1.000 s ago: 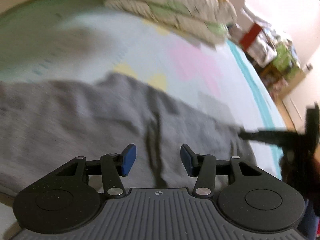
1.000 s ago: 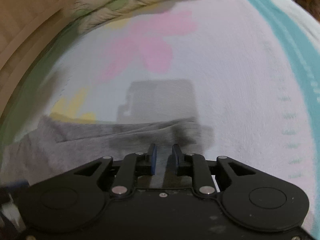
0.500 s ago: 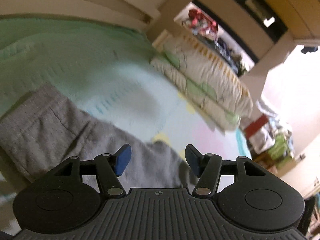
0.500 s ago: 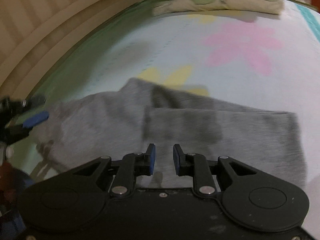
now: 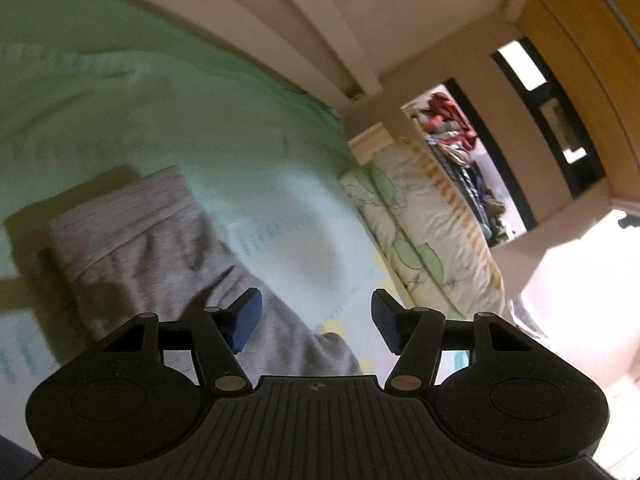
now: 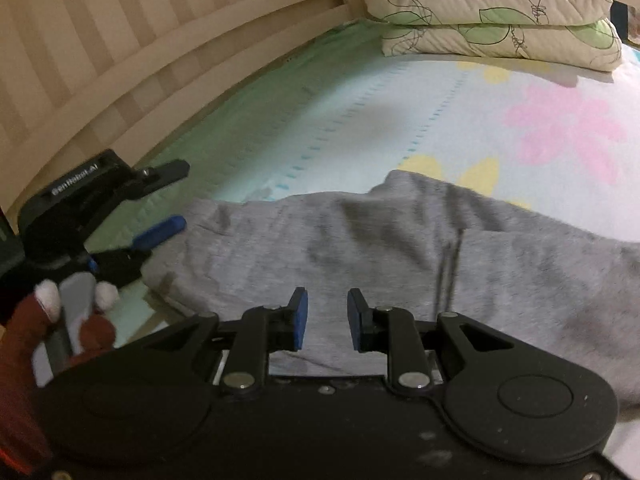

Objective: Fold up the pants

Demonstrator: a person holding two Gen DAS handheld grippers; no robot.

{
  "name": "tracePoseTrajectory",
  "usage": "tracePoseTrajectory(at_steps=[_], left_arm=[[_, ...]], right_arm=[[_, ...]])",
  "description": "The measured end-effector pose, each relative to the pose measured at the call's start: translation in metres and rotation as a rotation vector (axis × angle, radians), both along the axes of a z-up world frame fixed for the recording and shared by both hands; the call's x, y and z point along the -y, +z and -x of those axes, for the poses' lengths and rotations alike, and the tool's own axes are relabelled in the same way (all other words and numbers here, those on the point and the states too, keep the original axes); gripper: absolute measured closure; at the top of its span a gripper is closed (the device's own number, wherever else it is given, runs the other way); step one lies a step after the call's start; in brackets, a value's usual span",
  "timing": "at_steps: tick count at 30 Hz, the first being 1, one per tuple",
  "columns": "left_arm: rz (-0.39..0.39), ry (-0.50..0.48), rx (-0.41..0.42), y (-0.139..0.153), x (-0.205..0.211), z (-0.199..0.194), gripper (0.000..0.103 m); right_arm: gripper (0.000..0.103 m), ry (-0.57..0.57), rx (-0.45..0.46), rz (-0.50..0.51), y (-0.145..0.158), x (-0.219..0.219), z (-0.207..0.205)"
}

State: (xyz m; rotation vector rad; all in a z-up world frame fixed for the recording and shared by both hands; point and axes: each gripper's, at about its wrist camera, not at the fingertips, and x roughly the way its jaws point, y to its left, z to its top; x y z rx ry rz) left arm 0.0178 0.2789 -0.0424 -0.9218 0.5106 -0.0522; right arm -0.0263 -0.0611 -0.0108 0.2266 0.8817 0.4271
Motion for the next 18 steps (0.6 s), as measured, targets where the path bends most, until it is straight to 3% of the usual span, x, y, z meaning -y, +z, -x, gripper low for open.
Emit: tracePoseTrajectory(at_steps=[9, 18], left_arm=[[-0.152, -0.048, -0.099, -0.002, 0.012, -0.011, 0.044], [-0.237, -0.118, -0.094, 0.01, 0.031, -0.01, 0.044]], right_arm=[[0.079, -0.078, -0.046, -0.005, -0.02, -0.039, -0.013], [0.079, -0.16, -0.073, -0.004, -0.037, -0.031, -0.011]])
